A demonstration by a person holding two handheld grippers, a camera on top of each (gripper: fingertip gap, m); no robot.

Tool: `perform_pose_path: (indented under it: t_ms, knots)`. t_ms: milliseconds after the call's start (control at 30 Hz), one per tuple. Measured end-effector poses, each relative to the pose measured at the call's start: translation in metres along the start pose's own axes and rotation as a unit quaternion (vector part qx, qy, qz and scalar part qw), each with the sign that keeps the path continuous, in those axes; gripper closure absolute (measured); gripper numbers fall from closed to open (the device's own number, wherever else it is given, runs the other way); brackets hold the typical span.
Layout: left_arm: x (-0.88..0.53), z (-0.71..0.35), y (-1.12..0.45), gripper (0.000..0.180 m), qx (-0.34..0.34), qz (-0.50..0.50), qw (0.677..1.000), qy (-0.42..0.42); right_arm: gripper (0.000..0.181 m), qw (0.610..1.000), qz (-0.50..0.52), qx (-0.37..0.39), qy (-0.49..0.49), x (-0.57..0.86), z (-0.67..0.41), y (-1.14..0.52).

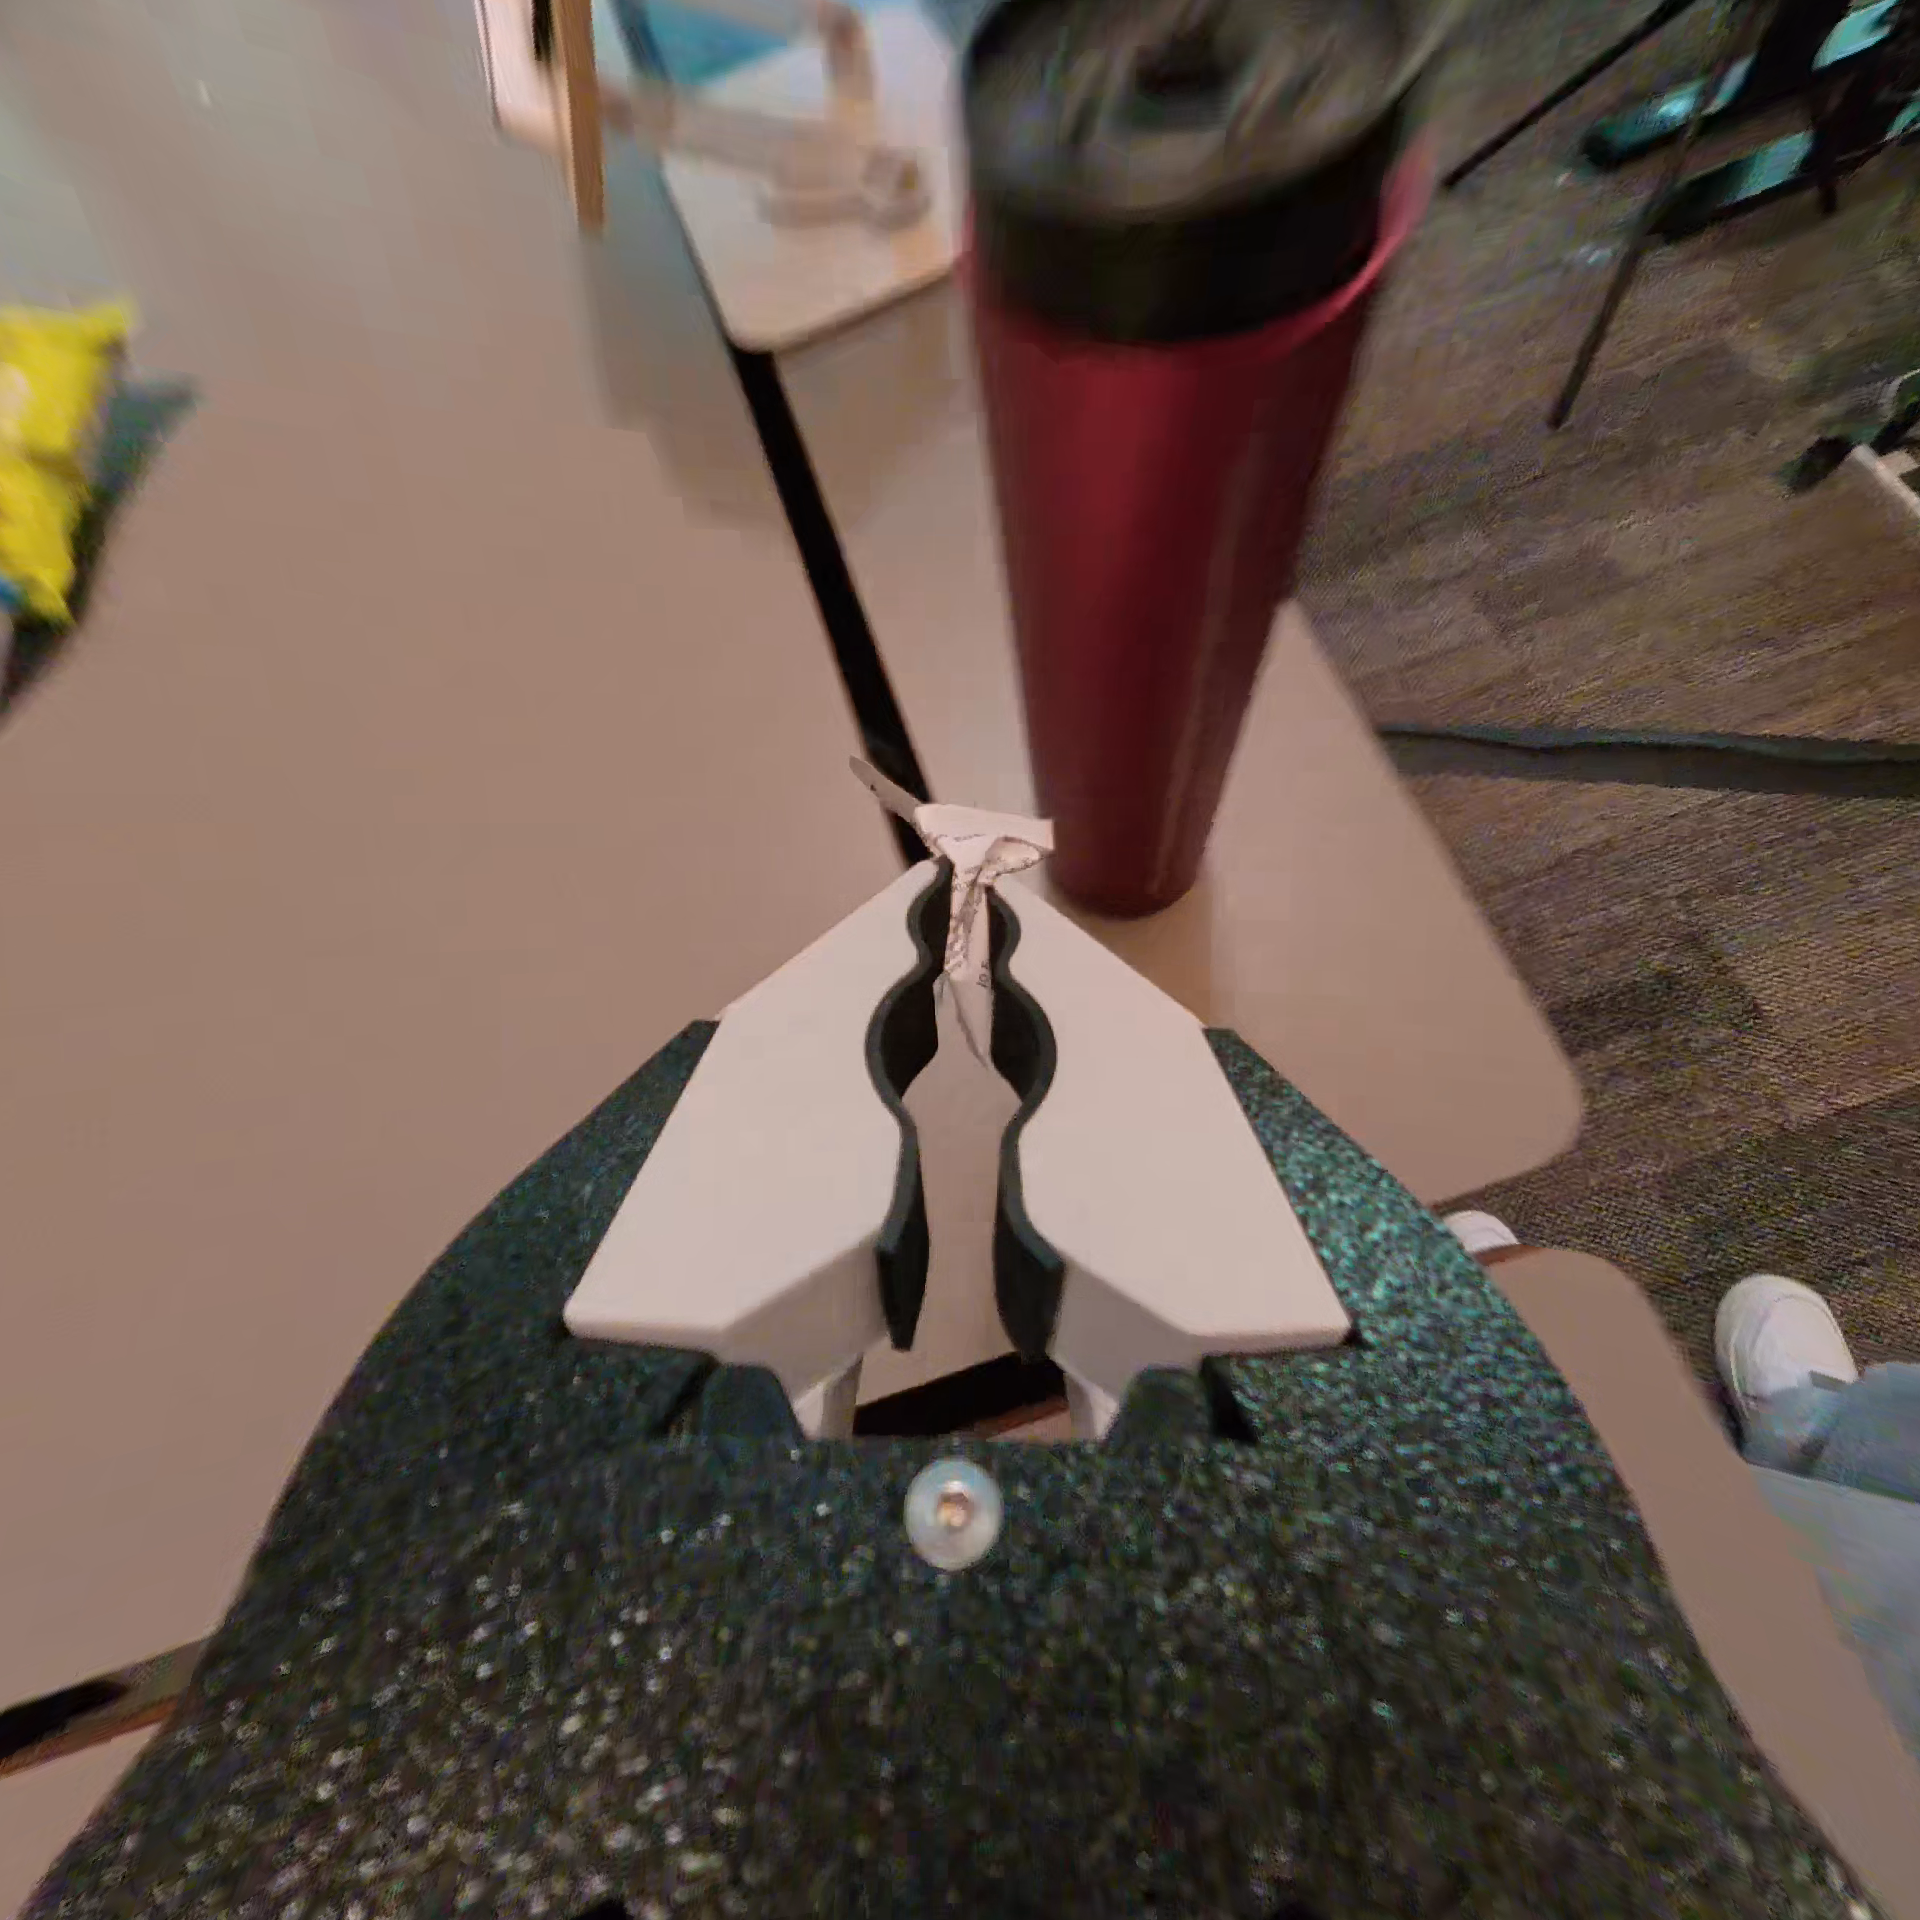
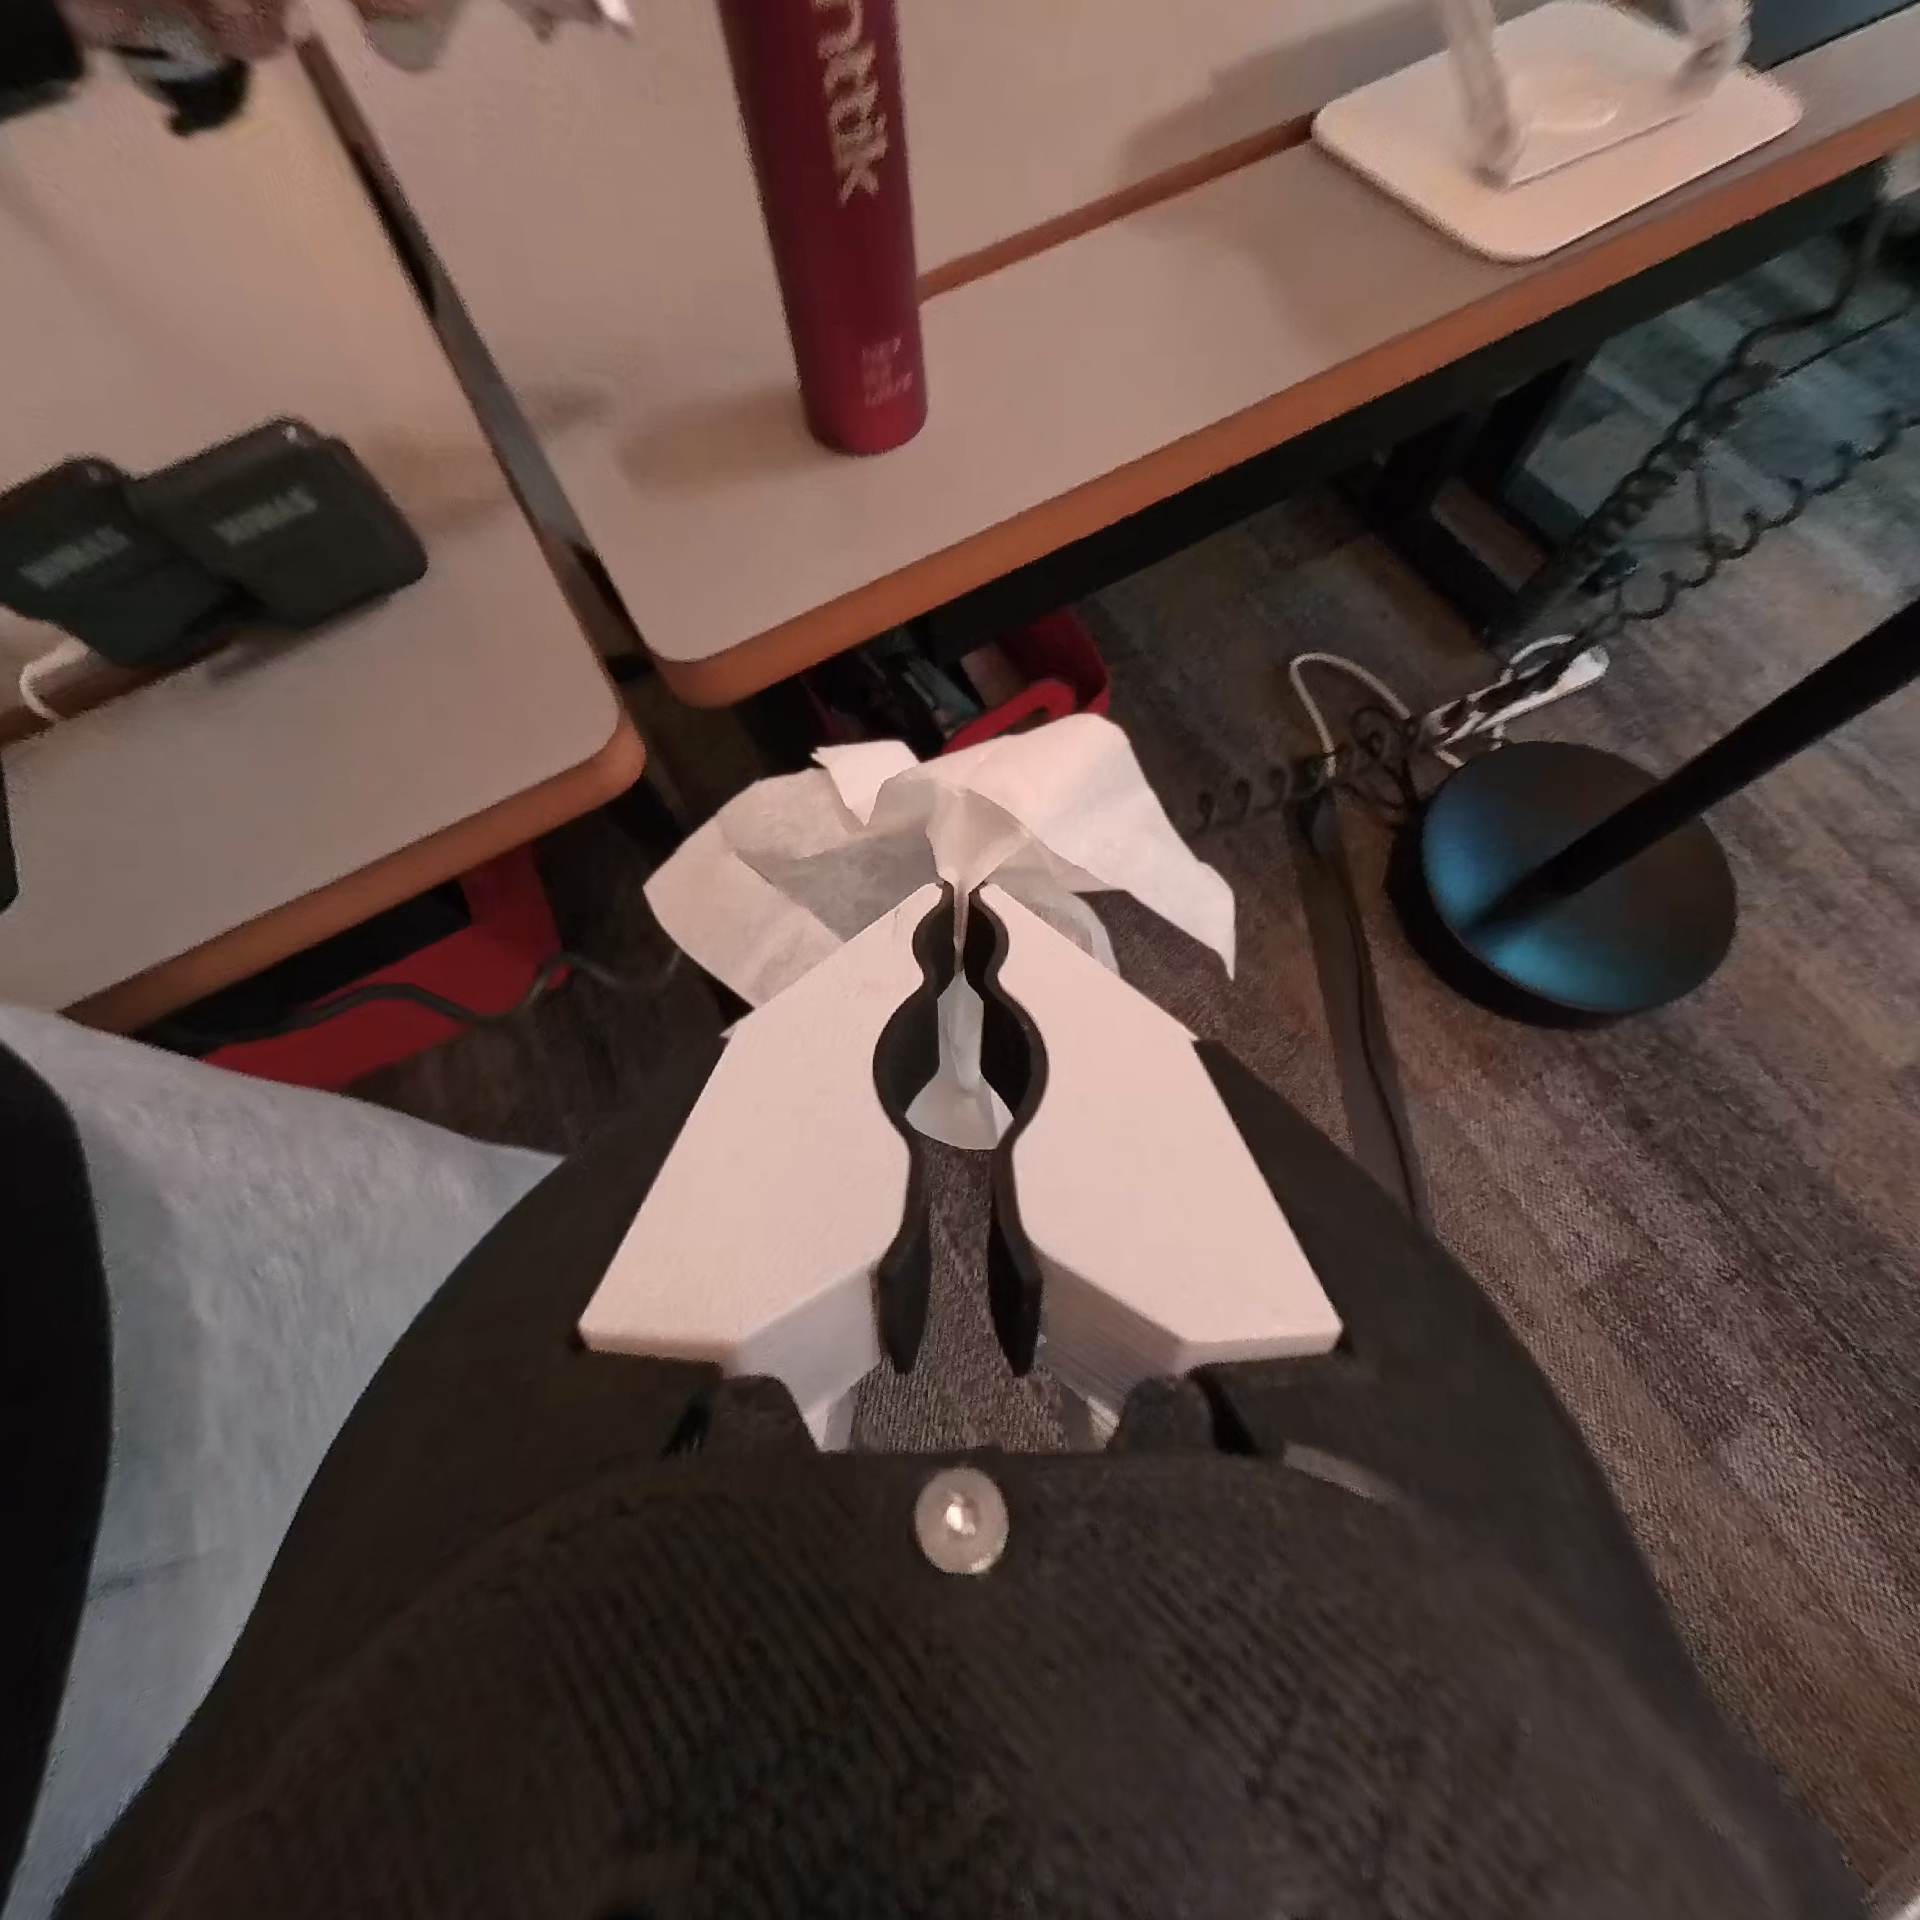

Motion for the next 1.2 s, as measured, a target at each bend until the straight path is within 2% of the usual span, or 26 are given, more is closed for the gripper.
perform_pose_path:
  t_ms: [33,233,300,400,500,667,767,900,1033,1200]
  knots:
    - [0.008,-0.021,0.010,0.179,0.013,0.008,1.000,-0.009,0.181,1.000,0.016,0.010,0.001,0.004,-0.006,0.005]
    - [0.112,-0.152,0.043,0.178,0.109,0.121,0.985,-0.063,0.181,0.985,0.156,0.075,-0.001,0.027,-0.041,0.077]
    - [0.177,-0.187,0.042,0.179,0.137,0.195,0.966,-0.097,0.181,0.972,0.214,0.097,0.000,0.027,-0.047,0.123]
    - [0.291,-0.233,0.045,0.179,0.178,0.311,0.923,-0.144,0.181,0.943,0.309,0.120,-0.003,0.008,-0.045,0.213]
    - [0.415,-0.264,0.069,0.179,0.211,0.422,0.865,-0.173,0.181,0.899,0.418,0.133,-0.003,-0.032,-0.029,0.320]
    - [0.611,-0.289,0.162,0.179,0.244,0.550,0.774,-0.198,0.181,0.794,0.593,0.126,-0.034,-0.152,0.022,0.501]
    - [0.715,-0.286,0.236,0.178,0.248,0.596,0.734,-0.213,0.181,0.745,0.651,0.141,-0.031,-0.239,0.039,0.592]
    - [0.850,-0.261,0.367,0.178,0.251,0.668,0.662,-0.231,0.181,0.674,0.729,0.115,0.000,-0.356,0.055,0.715]
    - [0.972,-0.212,0.509,0.179,0.237,0.753,0.563,-0.244,0.181,0.595,0.797,0.102,-0.002,-0.469,0.071,0.811]
    - [1.094,-0.133,0.675,0.179,0.214,0.835,0.423,-0.278,0.181,0.497,0.865,0.055,-0.032,-0.598,0.119,0.894]
Point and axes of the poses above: each gripper's, where its closed fingertips meet, y back along the fingers, z out of its underside, x = y × z across the jaws, the point moved 1 cm from there along y, back along the fingers, and after that the axes turned 13 degrees about x, right-handed, at the moved point
